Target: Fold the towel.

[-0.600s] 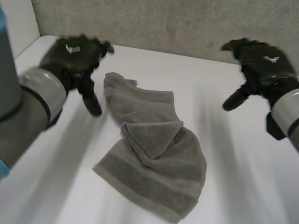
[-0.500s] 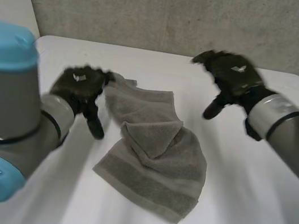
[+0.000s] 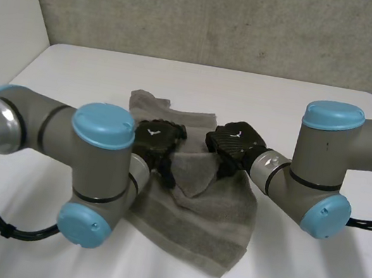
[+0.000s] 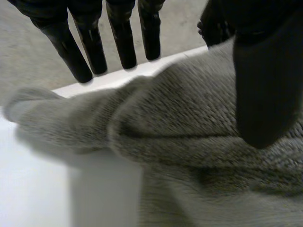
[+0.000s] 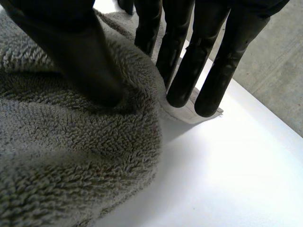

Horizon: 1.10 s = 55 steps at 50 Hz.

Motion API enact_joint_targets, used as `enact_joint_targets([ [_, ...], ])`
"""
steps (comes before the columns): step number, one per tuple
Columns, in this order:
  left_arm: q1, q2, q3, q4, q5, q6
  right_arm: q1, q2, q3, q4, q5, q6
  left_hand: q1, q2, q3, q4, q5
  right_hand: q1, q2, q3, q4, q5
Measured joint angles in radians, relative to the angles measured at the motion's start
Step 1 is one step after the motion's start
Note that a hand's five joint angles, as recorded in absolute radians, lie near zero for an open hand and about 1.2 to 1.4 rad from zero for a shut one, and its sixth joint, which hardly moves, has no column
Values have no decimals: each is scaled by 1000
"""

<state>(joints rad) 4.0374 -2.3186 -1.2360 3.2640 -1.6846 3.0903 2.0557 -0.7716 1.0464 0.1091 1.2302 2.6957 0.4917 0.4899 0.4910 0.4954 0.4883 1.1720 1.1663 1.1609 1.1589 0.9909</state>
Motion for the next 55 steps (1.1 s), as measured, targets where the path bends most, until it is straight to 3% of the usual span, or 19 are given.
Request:
enact_joint_targets([
  [2, -3, -21, 18, 0, 10, 1, 0, -2, 3, 0, 1, 1, 114, 111, 112, 108, 110, 88, 81, 91, 100, 104],
  [5, -8, -60, 53, -2, 25, 2, -1, -5, 6, -2, 1, 2, 455, 452, 436, 441, 428, 148, 129, 168, 175, 181],
  [7, -9, -86, 83, -4, 28, 3, -2, -8, 2, -9, 0, 7, 823, 832, 844, 818, 799, 150, 129, 169, 175, 181],
  [10, -9, -109, 131, -6, 25, 7, -2, -14, -16, -41, 3, 17, 927, 975, 1032, 1009, 980, 154, 129, 169, 175, 181],
  [14, -3, -110, 212, -6, 9, 23, -2, -30, -42, -131, 17, 47, 927, 975, 1045, 1011, 980, 155, 129, 169, 175, 181],
  [19, 9, -52, 318, 2, -43, 56, -2, -89, -51, -342, 93, 132, 927, 975, 1048, 1011, 980, 156, 129, 169, 175, 181],
  [24, 19, 76, 425, 60, -107, 96, -3, -227, -3, -619, 224, 252, 927, 975, 1050, 1011, 981, 156, 163, 170, 175, 181],
  [28, 15, 164, 451, 115, -122, 126, -2, -317, 56, -708, 251, 302, 937, 977, 1051, 1011, 998, 175, 171, 174, 175, 196],
  [36, -21, 281, 279, 139, -115, 235, 8, -464, 235, -634, 163, 320, 937, 977, 1052, 1011, 1000, 175, 171, 174, 175, 196],
  [45, -41, 372, -191, 143, -102, 345, 5, -571, 446, -379, 11, 299, 934, 972, 942, 932, 969, 159, 157, 160, 166, 183],
  [50, -38, 403, -431, 172, -94, 355, -7, -568, 526, -277, -41, 253, 931, 916, 898, 894, 924, -521, -522, -509, -493, -517],
  [55, -38, 438, -554, 207, -92, 353, -23, -538, 562, -245, -46, 187, 812, 801, 805, 792, 814, -739, -731, -724, -723, -767],
])
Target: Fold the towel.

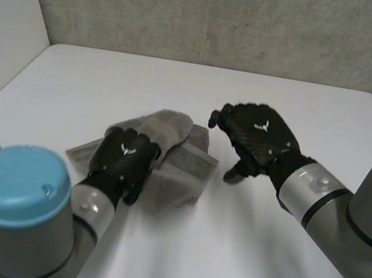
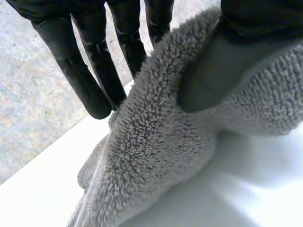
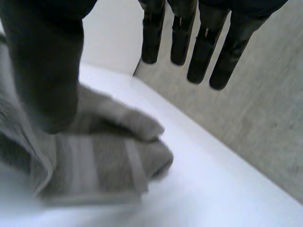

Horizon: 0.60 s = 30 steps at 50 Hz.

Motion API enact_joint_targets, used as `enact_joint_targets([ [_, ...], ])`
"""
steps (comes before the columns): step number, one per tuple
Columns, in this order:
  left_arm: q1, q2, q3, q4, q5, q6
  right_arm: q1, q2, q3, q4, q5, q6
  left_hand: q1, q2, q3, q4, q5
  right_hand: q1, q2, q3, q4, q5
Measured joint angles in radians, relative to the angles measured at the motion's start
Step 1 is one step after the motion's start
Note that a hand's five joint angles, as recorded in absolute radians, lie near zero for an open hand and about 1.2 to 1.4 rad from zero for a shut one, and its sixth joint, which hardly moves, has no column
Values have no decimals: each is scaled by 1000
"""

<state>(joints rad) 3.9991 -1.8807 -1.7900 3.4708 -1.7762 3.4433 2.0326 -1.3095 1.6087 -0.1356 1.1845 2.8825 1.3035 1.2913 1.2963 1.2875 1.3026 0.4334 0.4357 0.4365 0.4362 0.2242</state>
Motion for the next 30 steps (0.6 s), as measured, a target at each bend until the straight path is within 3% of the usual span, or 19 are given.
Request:
enact_joint_targets([
  [5, -1, 58, -53, 35, 0, -3, -22, 47, 3, 15, 6, -42, -484, -469, -472, -470, -473, -65, -66, -59, -84, -84],
  [9, 2, 91, -61, 45, -2, -4, -24, 85, -6, 31, 8, -46, -629, -615, -624, -607, -641, -95, -77, -79, -99, -109],
  [18, 35, 102, -87, 46, -4, -7, -16, 171, -14, 75, 11, 8, -725, -721, -728, -706, -754, -106, -81, -79, -99, -112],
  [30, 91, 103, -143, 45, -6, -5, 19, 281, -59, 67, 9, 260, -827, -805, -826, -801, -856, -105, -81, -79, -99, -98],
])
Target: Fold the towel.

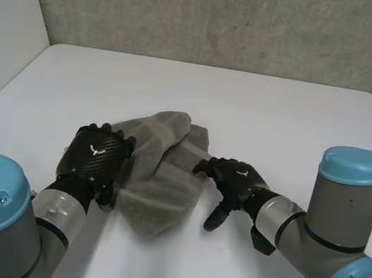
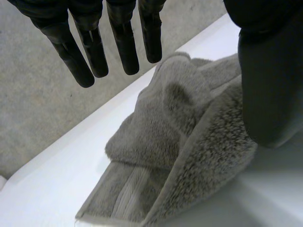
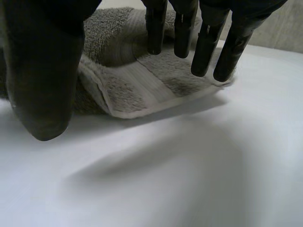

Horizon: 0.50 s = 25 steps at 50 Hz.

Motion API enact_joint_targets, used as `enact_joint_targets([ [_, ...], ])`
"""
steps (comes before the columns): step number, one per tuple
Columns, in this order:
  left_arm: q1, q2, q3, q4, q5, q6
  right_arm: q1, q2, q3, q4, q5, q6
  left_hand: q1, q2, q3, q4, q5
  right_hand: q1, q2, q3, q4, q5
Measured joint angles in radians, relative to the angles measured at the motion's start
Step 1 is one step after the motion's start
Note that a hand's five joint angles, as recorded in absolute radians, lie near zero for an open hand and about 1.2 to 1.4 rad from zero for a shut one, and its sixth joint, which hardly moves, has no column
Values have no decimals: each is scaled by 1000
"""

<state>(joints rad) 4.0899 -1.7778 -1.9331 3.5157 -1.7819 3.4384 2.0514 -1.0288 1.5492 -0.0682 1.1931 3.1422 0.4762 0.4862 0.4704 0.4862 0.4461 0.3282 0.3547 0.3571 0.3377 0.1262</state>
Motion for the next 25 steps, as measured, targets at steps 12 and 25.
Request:
enact_joint_targets([
  [12, 84, 53, -98, -3, 7, 4, 58, 55, -54, -52, 48, 113, 0, 0, 0, 0, 1, 80, 47, 44, 80, 134],
  [25, 151, 74, -175, -3, 75, 4, 93, 141, -102, -59, 78, 106, 0, 0, 0, 0, 2, 164, 133, 133, 156, 204],
])
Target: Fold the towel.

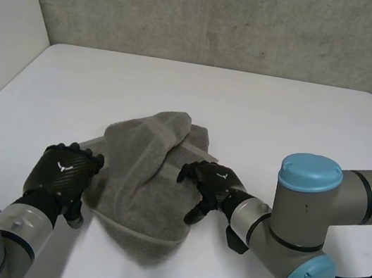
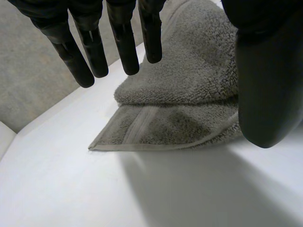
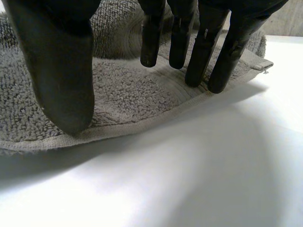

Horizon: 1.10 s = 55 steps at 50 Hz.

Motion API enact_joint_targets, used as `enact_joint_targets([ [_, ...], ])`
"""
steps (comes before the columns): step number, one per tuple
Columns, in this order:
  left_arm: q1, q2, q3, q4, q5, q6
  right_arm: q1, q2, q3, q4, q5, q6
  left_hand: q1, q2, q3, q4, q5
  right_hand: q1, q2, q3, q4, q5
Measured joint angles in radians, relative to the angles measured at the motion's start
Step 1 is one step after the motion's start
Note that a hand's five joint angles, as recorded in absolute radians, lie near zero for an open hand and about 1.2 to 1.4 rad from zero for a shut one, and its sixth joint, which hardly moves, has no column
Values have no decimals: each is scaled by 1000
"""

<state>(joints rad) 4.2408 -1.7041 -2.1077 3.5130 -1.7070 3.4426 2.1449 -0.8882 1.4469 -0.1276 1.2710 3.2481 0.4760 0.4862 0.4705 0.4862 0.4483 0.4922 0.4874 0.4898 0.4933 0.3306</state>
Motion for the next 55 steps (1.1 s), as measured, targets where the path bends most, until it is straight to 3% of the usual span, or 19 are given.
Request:
enact_joint_targets([
  [9, 45, -3, -18, 1, 81, 1, -14, -38, 26, 6, 5, -67, 35, 15, 38, 21, 68, 0, 0, 0, 0, -5],
  [19, 88, -31, -29, 13, 192, 2, -15, -82, 62, 10, 1, -175, 195, 186, 200, 183, 221, -1, 0, -2, -2, -9],
  [44, 90, -152, 10, 72, 204, 0, -16, -84, 49, 19, -2, -204, 397, 389, 404, 385, 420, -16, -3, -5, -6, -32],
  [55, 90, -154, 11, 72, 204, -1, -4, -81, 34, 118, -8, -393, 397, 389, 404, 385, 420, -40, -25, -31, -45, -84],
])
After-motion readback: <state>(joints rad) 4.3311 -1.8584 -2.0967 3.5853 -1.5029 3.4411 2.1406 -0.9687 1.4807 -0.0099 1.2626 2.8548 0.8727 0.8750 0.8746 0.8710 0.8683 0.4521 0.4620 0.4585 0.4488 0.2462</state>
